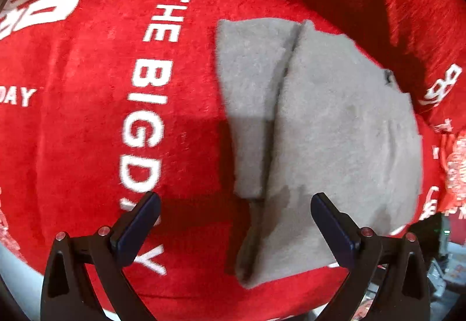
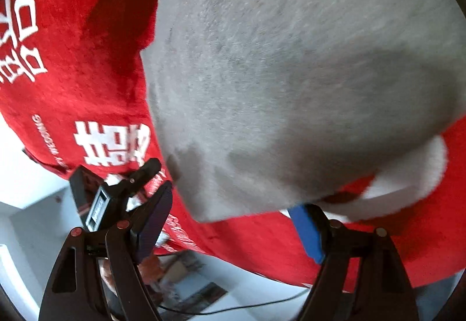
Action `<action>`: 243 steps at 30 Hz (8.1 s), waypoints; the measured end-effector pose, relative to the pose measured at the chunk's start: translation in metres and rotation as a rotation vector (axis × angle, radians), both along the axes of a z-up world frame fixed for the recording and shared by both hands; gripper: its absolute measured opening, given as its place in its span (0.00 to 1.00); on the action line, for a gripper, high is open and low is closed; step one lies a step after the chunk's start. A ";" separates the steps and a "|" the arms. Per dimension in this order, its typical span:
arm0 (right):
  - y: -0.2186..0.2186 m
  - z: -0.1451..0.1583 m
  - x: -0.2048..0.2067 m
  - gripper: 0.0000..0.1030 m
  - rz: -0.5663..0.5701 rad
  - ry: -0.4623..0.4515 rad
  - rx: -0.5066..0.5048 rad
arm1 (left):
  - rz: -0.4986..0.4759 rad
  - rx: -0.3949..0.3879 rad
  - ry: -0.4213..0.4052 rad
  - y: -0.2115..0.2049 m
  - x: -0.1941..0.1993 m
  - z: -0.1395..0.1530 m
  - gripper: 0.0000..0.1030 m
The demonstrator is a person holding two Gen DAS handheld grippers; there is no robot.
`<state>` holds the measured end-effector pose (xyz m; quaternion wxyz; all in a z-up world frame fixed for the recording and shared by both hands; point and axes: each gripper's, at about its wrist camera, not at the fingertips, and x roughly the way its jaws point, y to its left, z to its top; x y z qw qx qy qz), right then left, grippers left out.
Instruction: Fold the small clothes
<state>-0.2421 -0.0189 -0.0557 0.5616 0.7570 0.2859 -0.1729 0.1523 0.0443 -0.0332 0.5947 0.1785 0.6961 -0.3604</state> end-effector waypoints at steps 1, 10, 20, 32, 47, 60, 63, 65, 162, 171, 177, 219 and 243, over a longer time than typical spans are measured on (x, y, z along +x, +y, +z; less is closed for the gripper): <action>0.000 -0.003 0.002 0.80 -0.023 -0.017 0.012 | 0.005 -0.020 0.026 0.001 0.002 -0.002 1.00; -0.003 -0.025 0.022 0.08 -0.178 -0.141 0.192 | 0.102 -0.131 0.239 -0.006 0.014 -0.015 1.00; -0.029 0.031 0.024 0.08 -0.104 -0.277 0.052 | 0.102 -0.195 0.431 -0.032 0.013 -0.030 1.00; -0.019 0.020 0.011 0.21 0.123 -0.011 0.120 | -0.003 -0.203 0.352 -0.090 -0.026 -0.018 1.00; -0.118 0.080 -0.014 0.06 0.170 0.196 -0.299 | -0.029 -0.113 0.174 -0.095 -0.028 -0.022 0.45; -0.126 0.030 -0.016 0.04 0.277 0.190 -0.203 | 0.082 -0.278 0.298 -0.083 -0.014 0.010 0.25; -0.131 0.038 -0.031 0.06 0.279 0.171 -0.213 | 0.065 -0.353 0.305 -0.096 -0.023 0.041 0.25; -0.136 0.046 -0.048 0.06 0.259 0.147 -0.222 | 0.025 -0.394 0.305 -0.113 -0.036 0.062 0.25; -0.151 0.053 -0.329 0.06 0.241 0.604 -0.297 | -0.434 0.055 -0.227 -0.111 -0.194 0.034 1.00; -0.168 0.095 -0.315 0.08 0.232 0.419 -0.415 | -0.422 0.049 -0.284 -0.122 -0.181 0.055 1.00; -0.157 0.048 -0.321 0.07 0.281 0.500 -0.307 | -0.435 0.065 -0.306 -0.126 -0.185 0.054 1.00; -0.205 0.069 -0.378 0.49 0.007 0.414 -0.286 | -0.331 0.023 -0.103 -0.137 -0.149 0.045 1.00; -0.269 0.018 -0.338 0.66 0.135 -0.001 -0.183 | -0.226 -0.134 0.229 -0.203 -0.133 -0.004 1.00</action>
